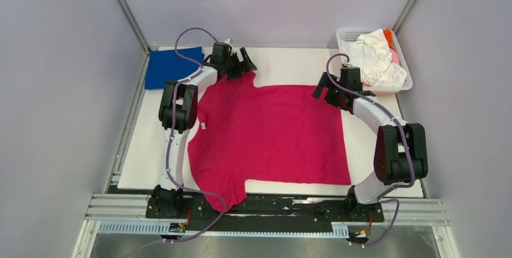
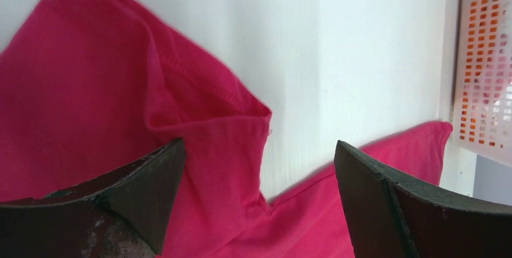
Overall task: Fold and stack the t-shirts
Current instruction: Flatten out the tshirt
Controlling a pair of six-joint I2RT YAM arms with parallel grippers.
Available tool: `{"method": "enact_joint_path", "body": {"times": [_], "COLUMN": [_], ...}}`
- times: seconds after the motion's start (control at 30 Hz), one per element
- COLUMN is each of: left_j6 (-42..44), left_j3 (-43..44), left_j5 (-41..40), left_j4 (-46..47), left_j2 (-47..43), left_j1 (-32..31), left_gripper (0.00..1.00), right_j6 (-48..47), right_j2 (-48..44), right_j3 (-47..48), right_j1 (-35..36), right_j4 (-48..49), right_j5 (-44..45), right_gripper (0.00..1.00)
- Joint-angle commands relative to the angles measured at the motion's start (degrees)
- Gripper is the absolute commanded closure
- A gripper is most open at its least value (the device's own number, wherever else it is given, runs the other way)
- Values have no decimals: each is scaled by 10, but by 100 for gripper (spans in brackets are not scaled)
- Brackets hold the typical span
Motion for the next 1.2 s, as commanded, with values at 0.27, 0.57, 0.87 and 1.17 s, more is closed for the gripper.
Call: {"method": "enact_joint_path", "body": {"times": [0.27,0.57,0.87,1.17], "left_j6": [-30,32,138,122], "left_j3": [127,289,161,-173], "left_j5": [6,13,-104,-163], "left_j4": [50,-88,-182,-170], "left_j2": [78,141,-72,-307], "left_j1": [-14,-21,-26,-27], "left_gripper": [0,0,0,0], "right_j6": [0,2,8,12], "right_j2": [2,-6,-27,-22], "right_j3": [0,0,-4,-20], "right_j1": [-4,-5,-4,-3], "right_j4": [22,21,8,2], "right_j5": [23,24,21,5], "right_gripper": [0,0,0,0]}}
